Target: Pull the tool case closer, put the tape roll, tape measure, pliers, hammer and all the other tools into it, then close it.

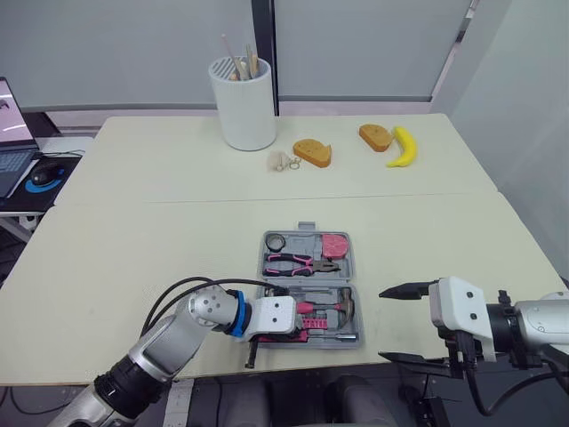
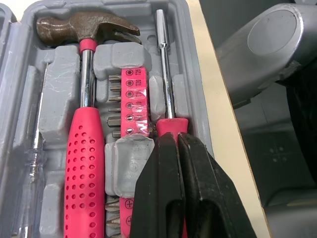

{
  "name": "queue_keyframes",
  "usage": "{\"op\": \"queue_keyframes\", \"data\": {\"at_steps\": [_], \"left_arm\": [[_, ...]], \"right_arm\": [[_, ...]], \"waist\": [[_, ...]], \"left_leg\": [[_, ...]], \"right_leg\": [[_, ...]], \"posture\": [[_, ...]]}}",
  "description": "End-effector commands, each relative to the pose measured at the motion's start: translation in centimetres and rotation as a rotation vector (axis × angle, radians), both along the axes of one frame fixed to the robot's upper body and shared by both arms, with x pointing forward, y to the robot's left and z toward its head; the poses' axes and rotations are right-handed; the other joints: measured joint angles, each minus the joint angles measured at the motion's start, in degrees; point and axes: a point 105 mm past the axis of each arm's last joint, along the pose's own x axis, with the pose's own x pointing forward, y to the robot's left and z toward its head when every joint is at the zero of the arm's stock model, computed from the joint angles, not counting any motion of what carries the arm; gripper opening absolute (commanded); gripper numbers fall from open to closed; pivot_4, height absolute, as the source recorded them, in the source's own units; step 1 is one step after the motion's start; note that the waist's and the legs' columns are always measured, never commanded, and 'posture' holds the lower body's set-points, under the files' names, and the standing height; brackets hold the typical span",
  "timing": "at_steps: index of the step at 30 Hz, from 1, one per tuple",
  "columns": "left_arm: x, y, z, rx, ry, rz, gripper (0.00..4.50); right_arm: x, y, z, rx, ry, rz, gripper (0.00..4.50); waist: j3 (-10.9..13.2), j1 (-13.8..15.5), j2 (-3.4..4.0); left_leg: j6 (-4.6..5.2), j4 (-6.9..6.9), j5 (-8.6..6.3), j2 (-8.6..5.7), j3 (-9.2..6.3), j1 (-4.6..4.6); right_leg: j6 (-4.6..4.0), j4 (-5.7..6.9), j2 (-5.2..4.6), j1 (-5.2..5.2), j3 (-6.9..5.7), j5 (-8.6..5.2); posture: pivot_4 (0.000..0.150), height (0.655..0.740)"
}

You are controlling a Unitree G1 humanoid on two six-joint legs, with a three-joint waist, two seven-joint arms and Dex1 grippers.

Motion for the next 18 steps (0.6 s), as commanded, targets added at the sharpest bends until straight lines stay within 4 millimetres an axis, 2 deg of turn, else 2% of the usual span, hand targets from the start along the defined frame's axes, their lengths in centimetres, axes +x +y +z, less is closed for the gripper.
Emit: {"op": "queue_keyframes", "data": {"at_steps": [1,2,5,6,8,12,15,18], "left_arm": [[0.0,0.5,0.4,-0.026,0.023,0.05,0.08],[0.2,0.5,0.9,-0.048,0.02,0.065,0.08],[0.9,0.4,4.8,-0.218,0.019,0.124,0.08],[1.2,0.8,6.3,-0.275,0.016,0.141,0.08],[2.2,2.0,7.7,-0.316,-0.011,0.189,0.08],[5.3,6.4,7.8,-0.253,-0.112,0.344,0.08],[7.0,9.5,6.7,-0.185,-0.162,0.435,0.0],[7.3,10.6,5.2,-0.133,-0.168,0.423,0.0]], "right_arm": [[0.0,0.3,0.8,0.017,-0.042,0.016,4.5],[0.0,0.3,0.8,0.018,-0.044,0.016,4.5],[0.6,0.0,0.8,0.02,-0.055,-0.019,4.5],[0.9,-0.1,0.8,0.017,-0.06,-0.04,4.5],[1.7,-0.6,0.5,0.002,-0.071,-0.089,4.5],[4.8,-2.2,-1.3,-0.107,-0.135,-0.23,4.5],[7.3,-2.5,-2.3,-0.124,-0.175,-0.317,3.91],[9.1,-2.3,-3.9,-0.172,-0.194,-0.343,2.87]], "waist": [[-0.01,-0.02,0.01],[-0.01,-0.05,0.0],[0.01,-0.03,-0.01],[0.01,-0.02,-0.02],[0.01,-0.02,-0.01],[-0.01,-0.24,0.02],[0.0,-0.31,0.02],[0.01,-0.25,0.02]], "left_leg": [[0.0,0.0,0.0,0.0,0.0,0.0],[0.0,0.0,0.0,0.0,0.01,0.01],[0.0,0.0,0.0,0.03,-0.01,-0.01],[0.0,0.01,0.0,0.04,-0.04,-0.03],[-0.01,0.02,0.0,0.04,-0.03,-0.03],[-0.01,0.01,0.0,0.0,0.02,0.04],[-0.01,-0.01,0.01,0.0,0.03,0.01],[0.0,-0.02,0.01,-0.01,0.03,-0.09]], "right_leg": [[0.0,0.0,0.0,0.0,0.0,0.0],[0.0,0.0,0.0,0.0,0.01,0.0],[0.01,0.01,0.0,-0.02,-0.01,0.0],[0.01,0.01,0.0,-0.02,-0.04,0.0],[0.01,0.02,-0.01,-0.02,-0.03,0.0],[0.01,0.01,-0.01,0.0,0.01,0.0],[-0.03,0.02,0.03,-0.07,0.01,0.02],[-0.27,0.02,0.01,-0.17,0.03,0.16]], "posture": [[0.15,0.7303],[0.15,0.7303],[0.15,0.7303],[0.15,0.7303],[0.15,0.7303],[0.15,0.7303],[0.15,0.7303],[0.15,0.7303]]}}
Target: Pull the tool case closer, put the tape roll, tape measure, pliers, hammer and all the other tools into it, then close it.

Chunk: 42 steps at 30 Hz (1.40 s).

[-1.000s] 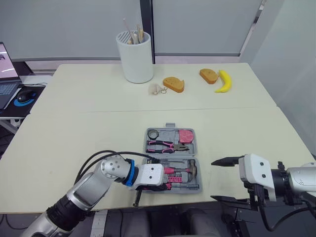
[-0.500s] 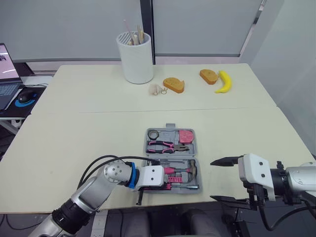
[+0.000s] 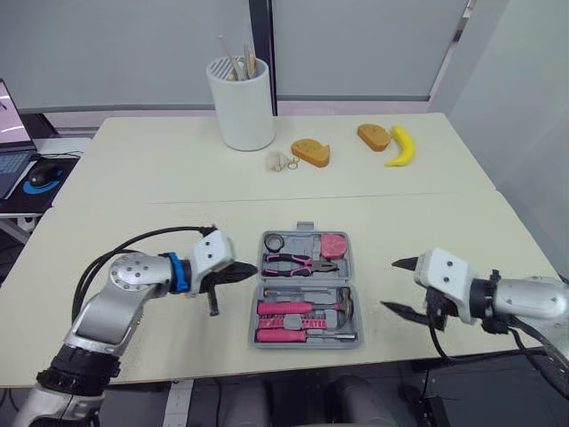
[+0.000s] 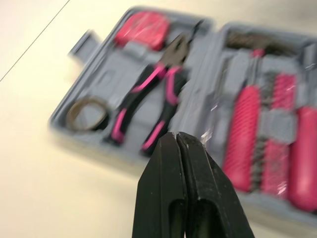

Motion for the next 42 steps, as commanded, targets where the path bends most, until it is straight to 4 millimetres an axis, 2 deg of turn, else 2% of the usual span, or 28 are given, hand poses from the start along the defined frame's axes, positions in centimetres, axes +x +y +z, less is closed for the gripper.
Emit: {"op": "queue_keyframes", "data": {"at_steps": [1,4,8,13,20,25,34,42], "left_arm": [[0.5,0.8,-0.6,0.055,-0.043,-0.026,0.0],[0.6,1.1,-1.9,0.088,-0.037,-0.053,0.0],[1.2,0.0,-3.2,0.072,-0.026,-0.058,0.0],[2.1,-1.2,-3.7,0.073,-0.059,-0.068,0.0],[2.1,-2.5,-4.9,0.066,-0.049,-0.081,0.0],[1.2,-2.8,-5.5,0.082,-0.008,-0.113,0.0],[1.2,-3.9,-5.2,0.056,-0.029,-0.117,0.0],[-1.1,-3.3,-5.6,0.087,0.025,-0.171,0.0]], "right_arm": [[1.7,0.2,-1.5,-0.066,-0.032,-0.017,2.57],[2.7,0.4,-3.2,-0.103,-0.012,-0.019,1.85],[3.4,1.4,-5.0,-0.104,0.038,-0.001,0.99],[3.9,2.5,-6.3,-0.115,0.053,0.057,0.01],[4.7,3.5,-7.7,-0.126,0.08,0.102,0.01],[5.0,4.3,-7.6,-0.106,0.079,0.12,0.01],[4.5,5.7,-7.7,-0.083,0.097,0.178,0.01],[3.6,6.8,-7.7,-0.056,0.11,0.22,0.01]], "waist": [[0.0,0.05,0.0],[0.01,0.33,0.0],[0.0,0.39,-0.01],[0.0,0.29,-0.01],[0.0,0.11,0.0],[0.0,0.11,0.0],[0.0,0.07,0.0],[-0.01,-0.15,0.01]], "left_leg": [[0.0,0.01,0.0,0.0,0.02,-0.01],[0.0,0.02,0.0,-0.01,0.03,-0.04],[0.0,0.05,0.0,-0.01,0.01,-0.08],[0.01,0.06,0.0,0.01,0.01,-0.06],[0.01,0.06,0.0,0.0,0.01,-0.01],[0.0,0.1,0.0,0.0,0.0,-0.01],[0.0,0.09,0.0,0.0,0.0,0.03],[0.0,0.07,0.0,0.02,0.01,0.03]], "right_leg": [[-0.01,0.0,-0.01,-0.01,0.01,0.0],[-0.01,0.0,-0.03,-0.04,-0.01,0.01],[-0.01,0.05,-0.04,-0.06,-0.05,0.02],[0.0,0.08,0.0,-0.05,-0.04,0.03],[0.0,0.25,0.0,-0.07,-0.04,0.04],[0.0,0.36,-0.01,-0.08,-0.04,0.04],[-0.01,0.41,-0.01,-0.08,-0.04,0.03],[-0.02,0.41,-0.01,-0.1,-0.02,0.03]], "posture": [[0.15,0.7303],[0.15,0.7303],[0.15,0.7303],[0.15,0.7303],[0.15,0.7303],[0.15,0.7303],[0.15,0.7303],[0.15,0.7303]]}}
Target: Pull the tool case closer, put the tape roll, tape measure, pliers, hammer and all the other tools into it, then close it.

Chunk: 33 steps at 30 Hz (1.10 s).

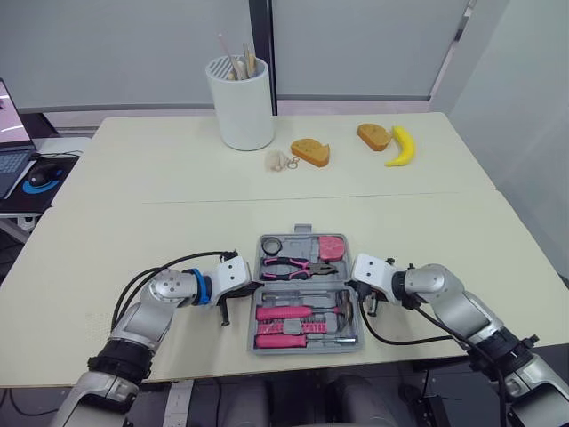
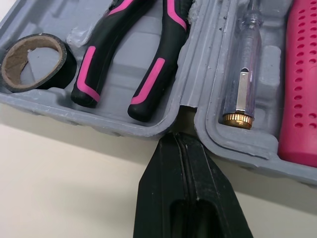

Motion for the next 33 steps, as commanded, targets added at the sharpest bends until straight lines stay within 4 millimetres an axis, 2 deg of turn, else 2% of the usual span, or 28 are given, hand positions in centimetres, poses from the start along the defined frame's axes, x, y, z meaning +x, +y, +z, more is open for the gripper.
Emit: {"op": "queue_keyframes", "data": {"at_steps": [1,14,24,28,33], "left_arm": [[-1.2,-1.1,0.5,-0.015,0.004,-0.072,0.0],[-1.6,-0.5,0.1,0.004,-0.005,-0.032,0.0],[-2.1,-0.3,-0.2,0.016,0.016,-0.036,0.0],[-1.8,1.1,-0.4,0.03,0.021,0.026,0.0],[-0.7,4.8,0.6,0.045,-0.017,0.143,0.0]], "right_arm": [[-1.1,2.1,0.9,0.048,-0.014,0.093,0.01],[-2.3,2.3,0.5,0.03,0.023,0.136,0.01],[-2.2,2.4,0.4,0.027,0.011,0.122,0.01],[-1.7,1.1,0.8,0.016,0.0,0.062,0.01],[-2.1,-2.0,1.9,0.002,-0.006,-0.069,0.01]], "waist": [[0.0,-0.04,0.0],[0.0,-0.02,0.0],[0.0,-0.05,0.01],[-0.01,-0.11,0.01],[-0.01,-0.08,0.01]], "left_leg": [[0.0,0.0,0.0,0.01,0.0,0.0],[0.0,-0.01,0.0,0.0,0.0,0.01],[0.0,-0.01,0.0,0.01,0.0,0.02],[0.0,-0.02,0.0,0.01,0.0,0.03],[0.0,-0.02,0.0,0.02,-0.01,0.02]], "right_leg": [[0.0,0.0,0.0,0.0,0.0,0.0],[0.0,0.0,0.0,0.0,-0.01,0.0],[0.0,0.0,0.0,0.0,0.0,-0.01],[0.0,0.0,0.0,0.01,0.0,-0.01],[-0.01,0.0,-0.02,0.0,-0.01,-0.01]], "posture": [[0.15,0.7303],[0.15,0.7303],[0.15,0.7303],[0.15,0.7303],[0.15,0.7303]]}}
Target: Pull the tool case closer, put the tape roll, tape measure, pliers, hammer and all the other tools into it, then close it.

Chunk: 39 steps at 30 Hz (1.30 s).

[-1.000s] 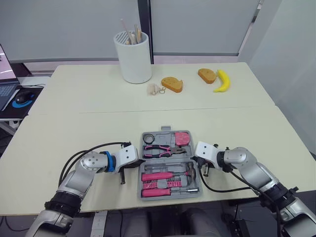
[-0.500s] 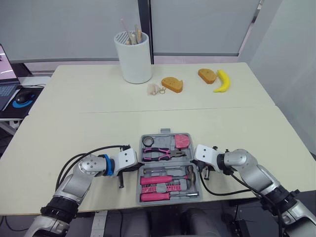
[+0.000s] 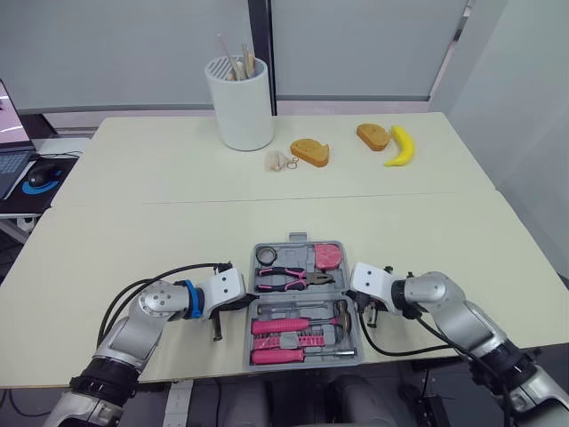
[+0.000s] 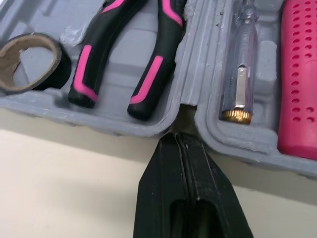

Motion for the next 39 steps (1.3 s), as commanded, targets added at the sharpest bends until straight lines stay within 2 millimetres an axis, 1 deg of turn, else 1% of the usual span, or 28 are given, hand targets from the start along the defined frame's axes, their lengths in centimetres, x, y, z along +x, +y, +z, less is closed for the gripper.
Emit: {"op": "queue_keyframes", "data": {"at_steps": [1,3,4,6,8,9,11,14,16,17,21,24,27,34,36,38,39], "left_arm": [[0.9,3.7,1.5,0.012,-0.049,0.103,0.0],[0.7,4.0,3.0,-0.038,-0.074,0.09,0.0],[0.2,3.6,3.9,-0.066,-0.078,0.044,0.0],[-1.6,1.7,5.5,-0.117,-0.063,-0.08,0.0],[-4.0,-0.5,6.6,-0.161,-0.006,-0.204,0.0],[-5.2,-1.6,6.8,-0.172,0.03,-0.263,0.0],[-6.8,-3.1,6.6,-0.182,0.077,-0.333,0.0],[-8.1,-4.9,5.3,-0.156,0.126,-0.405,0.0],[-8.2,-5.4,4.1,-0.119,0.133,-0.425,0.0],[-8.1,-5.6,3.8,-0.105,0.129,-0.43,0.0],[-7.6,-6.5,2.0,-0.075,0.113,-0.443,0.0],[-6.9,-7.3,0.8,-0.08,0.106,-0.409,0.0],[-6.4,-7.9,0.2,-0.095,0.098,-0.368,0.0],[-6.0,-7.4,-1.1,-0.026,0.081,-0.363,0.0],[-6.2,-7.1,-1.4,-0.004,0.086,-0.377,0.0],[-6.2,-7.1,-1.6,0.002,0.091,-0.38,0.0],[-6.2,-7.0,-1.7,0.007,0.093,-0.378,0.0]], "right_arm": [[-0.2,-1.8,2.2,0.013,-0.059,-0.076,0.01],[-0.6,-2.3,3.1,0.033,-0.097,-0.103,0.01],[-0.9,-2.5,3.5,0.045,-0.118,-0.112,0.01],[-1.7,-2.7,4.0,0.078,-0.14,-0.122,0.01],[-2.4,-2.9,4.2,0.089,-0.132,-0.134,0.01],[-2.8,-2.9,4.1,0.095,-0.124,-0.135,0.01],[-3.2,-3.0,4.0,0.089,-0.117,-0.135,0.01],[-3.5,-2.7,3.9,0.086,-0.106,-0.131,0.01],[-3.6,-2.4,4.0,0.092,-0.103,-0.13,0.01],[-3.5,-2.4,4.0,0.093,-0.102,-0.132,0.01],[-3.4,-2.1,4.2,0.104,-0.104,-0.131,0.01],[-3.5,-2.0,4.4,0.105,-0.107,-0.127,0.01],[-3.6,-2.1,4.4,0.106,-0.103,-0.129,0.01],[-3.7,-2.0,4.4,0.108,-0.093,-0.124,0.01],[-3.2,-1.9,5.0,0.153,-0.063,-0.151,0.01],[-2.6,-1.7,6.0,0.244,-0.004,-0.205,0.01],[-2.1,-1.9,6.4,0.273,0.032,-0.227,0.21]], "waist": [[0.0,-0.02,0.0],[0.01,-0.04,0.0],[0.01,-0.04,0.0],[0.01,-0.03,0.0],[0.01,-0.02,0.01],[0.01,-0.03,0.0],[0.01,-0.01,0.01],[0.01,0.08,0.01],[0.0,0.18,0.02],[0.0,0.2,0.02],[0.0,0.3,0.01],[0.0,0.33,0.01],[0.0,0.35,0.01],[-0.01,0.34,0.02],[-0.02,0.34,0.03],[-0.02,0.26,0.04],[-0.03,0.25,0.06]], "left_leg": [[0.0,0.0,0.0,0.01,0.0,0.01],[0.0,0.0,0.0,0.05,-0.01,0.01],[0.0,-0.01,0.0,0.05,-0.01,0.0],[0.0,-0.03,0.0,0.04,0.0,0.0],[-0.01,-0.05,-0.01,-0.03,0.03,-0.01],[-0.02,-0.04,-0.01,-0.05,0.06,-0.03],[-0.02,-0.02,-0.01,-0.09,0.09,0.0],[-0.01,0.0,0.01,-0.05,0.04,0.05],[0.0,0.0,0.03,-0.03,0.02,0.07],[0.0,0.0,0.03,-0.03,0.01,0.07],[0.0,0.0,0.02,-0.03,0.02,0.03],[0.01,0.0,0.02,-0.03,0.01,0.01],[0.01,0.0,0.02,-0.03,0.01,-0.01],[0.01,-0.01,0.02,-0.01,-0.01,0.01],[0.01,-0.01,0.02,-0.01,-0.01,0.01],[0.01,0.0,0.02,-0.01,0.01,0.04],[0.01,0.0,0.02,0.0,0.01,0.04]], "right_leg": [[0.0,0.0,-0.06,0.0,0.0,0.0],[0.0,0.02,-0.18,-0.01,-0.03,0.0],[-0.01,0.02,-0.19,-0.03,-0.04,-0.01],[-0.02,0.0,-0.23,-0.03,-0.04,-0.02],[-0.02,-0.05,-0.33,0.0,-0.02,-0.02],[-0.01,-0.06,-0.37,0.0,0.01,-0.02],[0.02,-0.1,-0.41,0.07,0.03,-0.01],[0.07,-0.09,-0.31,0.08,0.02,-0.04],[0.21,-0.07,-0.21,0.08,0.03,-0.13],[0.26,-0.07,0.02,0.07,0.03,-0.18],[0.25,-0.1,0.09,0.06,0.07,-0.18],[0.24,-0.13,0.08,0.06,0.08,-0.17],[0.24,-0.16,0.08,0.06,0.07,-0.17],[0.19,-0.16,0.08,0.07,0.05,-0.14],[0.19,-0.16,0.07,0.08,0.06,-0.14],[0.08,-0.15,0.07,0.09,0.07,-0.07],[0.01,-0.14,0.08,0.09,0.07,-0.03]], "posture": [[0.15,0.7303],[0.15,0.7303],[0.15,0.7303],[0.15,0.7303],[0.15,0.7303],[0.15,0.7303],[0.15,0.7303],[0.15,0.7303],[0.15,0.7303],[0.15,0.7303],[0.15,0.7303],[0.15,0.7303],[0.15,0.7303],[0.15,0.7303],[0.15,0.7303],[0.15,0.7303],[0.15,0.7303]]}}
